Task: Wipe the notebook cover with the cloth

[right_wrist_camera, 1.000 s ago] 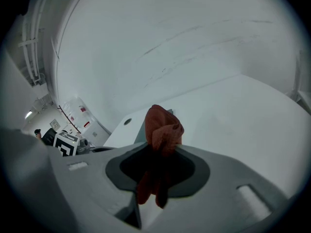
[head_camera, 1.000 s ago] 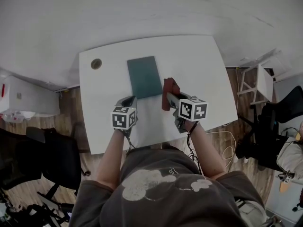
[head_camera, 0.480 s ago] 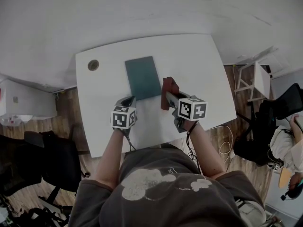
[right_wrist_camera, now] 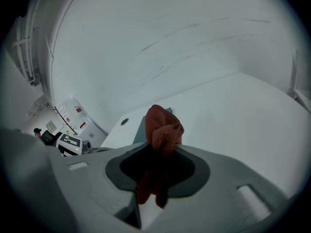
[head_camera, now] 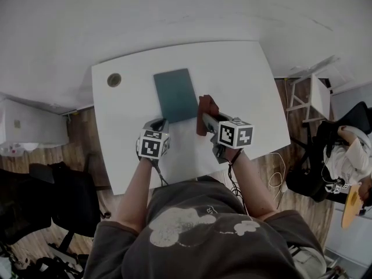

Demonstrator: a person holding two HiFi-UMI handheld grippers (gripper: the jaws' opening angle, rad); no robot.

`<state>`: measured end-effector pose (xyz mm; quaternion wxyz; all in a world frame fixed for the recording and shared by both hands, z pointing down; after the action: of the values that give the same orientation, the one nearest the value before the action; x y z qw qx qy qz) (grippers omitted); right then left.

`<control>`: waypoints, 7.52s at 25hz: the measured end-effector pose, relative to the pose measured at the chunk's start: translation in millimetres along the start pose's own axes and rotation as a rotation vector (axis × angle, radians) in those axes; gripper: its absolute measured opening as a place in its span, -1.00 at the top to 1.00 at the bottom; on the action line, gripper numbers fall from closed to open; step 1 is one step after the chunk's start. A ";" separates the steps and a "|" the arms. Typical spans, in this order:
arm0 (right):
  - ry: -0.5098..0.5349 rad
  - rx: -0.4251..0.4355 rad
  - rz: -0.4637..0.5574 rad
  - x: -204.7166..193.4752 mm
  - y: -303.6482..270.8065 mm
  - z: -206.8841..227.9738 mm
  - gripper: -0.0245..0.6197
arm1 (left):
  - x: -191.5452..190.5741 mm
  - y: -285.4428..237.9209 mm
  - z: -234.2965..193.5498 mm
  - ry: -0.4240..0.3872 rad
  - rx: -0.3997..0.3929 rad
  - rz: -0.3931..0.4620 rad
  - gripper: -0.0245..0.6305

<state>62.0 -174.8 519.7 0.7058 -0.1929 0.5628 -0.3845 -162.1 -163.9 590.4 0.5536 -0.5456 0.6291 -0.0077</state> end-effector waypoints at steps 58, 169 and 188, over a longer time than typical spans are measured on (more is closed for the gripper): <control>0.251 0.290 -0.127 94.9 -188.9 -101.2 0.60 | 9.4 -6.1 4.9 0.107 0.089 -0.075 0.92; 0.146 0.182 -0.181 54.5 -123.0 -18.8 0.60 | 16.8 -4.7 12.1 0.095 0.077 -0.105 0.92; 0.076 0.075 -0.162 61.2 -105.6 29.2 0.60 | 16.9 -5.3 13.2 0.083 0.074 -0.104 0.92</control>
<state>59.5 -292.5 563.0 0.6573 -0.1963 0.5570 -0.4682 -145.7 -169.9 576.9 0.5458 -0.5559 0.6216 -0.0821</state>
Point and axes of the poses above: the fingertips, and each gripper's own axes: y backward along the fingers, z to its right, x out of its top, the point moved 8 cm from there along y, backward along the fingers, and after that the axes turned 12 degrees about -x, right-handed, at the moved point
